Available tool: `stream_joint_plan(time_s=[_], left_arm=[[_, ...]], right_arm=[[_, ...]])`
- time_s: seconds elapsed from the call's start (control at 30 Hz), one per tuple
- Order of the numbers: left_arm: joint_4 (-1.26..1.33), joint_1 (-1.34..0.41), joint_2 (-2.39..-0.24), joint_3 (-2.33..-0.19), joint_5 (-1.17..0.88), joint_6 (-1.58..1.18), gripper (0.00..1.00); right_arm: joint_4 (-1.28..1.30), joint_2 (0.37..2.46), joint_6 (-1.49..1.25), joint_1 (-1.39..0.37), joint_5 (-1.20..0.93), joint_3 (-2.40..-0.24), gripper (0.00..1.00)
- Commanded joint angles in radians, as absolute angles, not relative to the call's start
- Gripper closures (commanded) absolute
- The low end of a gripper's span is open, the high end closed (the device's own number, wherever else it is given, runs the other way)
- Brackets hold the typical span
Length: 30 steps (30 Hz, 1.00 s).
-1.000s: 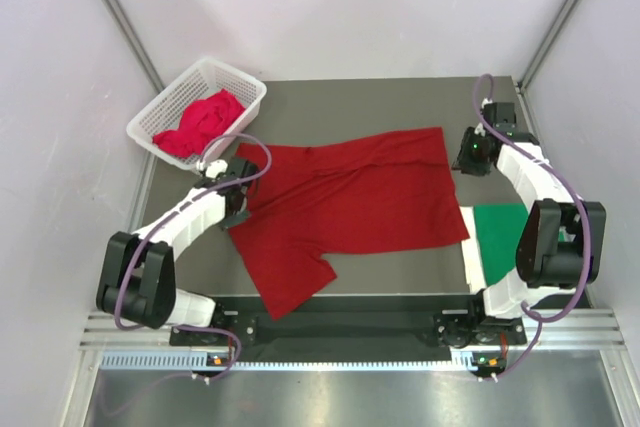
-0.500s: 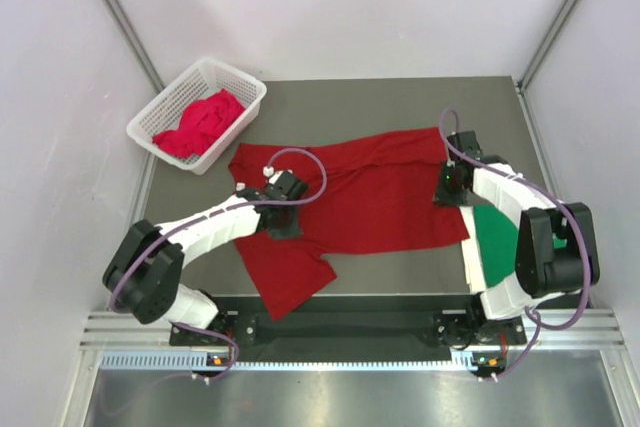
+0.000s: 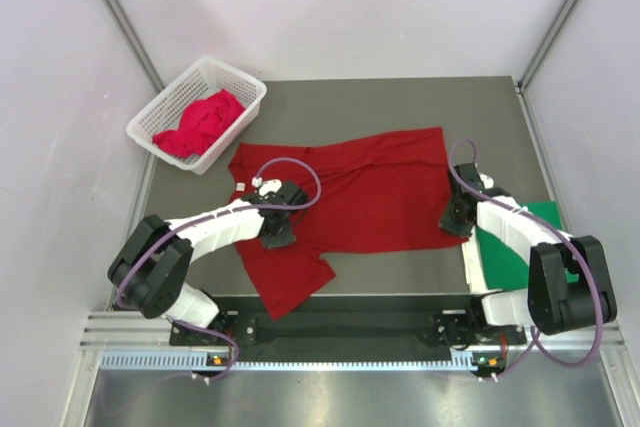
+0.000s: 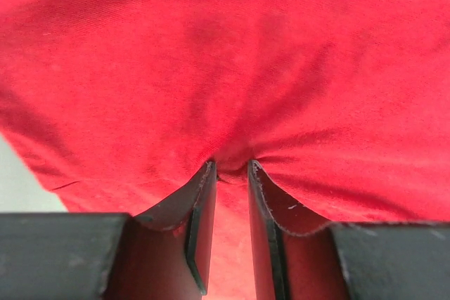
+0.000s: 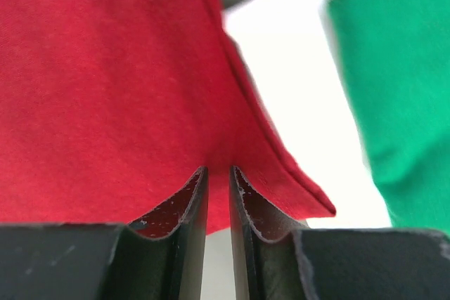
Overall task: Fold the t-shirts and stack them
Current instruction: Fold the tshirt
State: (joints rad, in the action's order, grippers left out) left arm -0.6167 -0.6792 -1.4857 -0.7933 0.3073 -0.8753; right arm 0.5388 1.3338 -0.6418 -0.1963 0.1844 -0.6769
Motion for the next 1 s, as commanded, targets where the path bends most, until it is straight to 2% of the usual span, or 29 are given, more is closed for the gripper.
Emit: stream_joint_plan(time_s=[0.0,0.23,0.5,0.77,0.97], left_arm=[[-0.745,-0.670,-1.500,-0.746,0.475,-0.899,0.70],[-0.784,-0.661,-1.523,-0.749,0.495,-0.933,0.71],[-0.919,-0.660,-1.379,-0.831,0.603,-0.948,0.71],[-0.780,-0.660,-1.341,-0.885,0.347,-0.825,0.69],[-0.752,-0.582,-1.377,-0.931,0.292,-0.764,0.67]], right_arm=[[0.548,1.276,-0.744,-0.213,0.241,-0.644,0.81],[0.594,1.171,-0.827,-0.233,0.258,-0.592,0.81],[0.647,1.118,-0.825,-0.233,0.262,-0.661,0.80],[0.592,1.219,-0.750,-0.233,0.273,-0.744,0.79],[0.572,1.302,-0.747,-0.233,0.301,-0.706,0.80]])
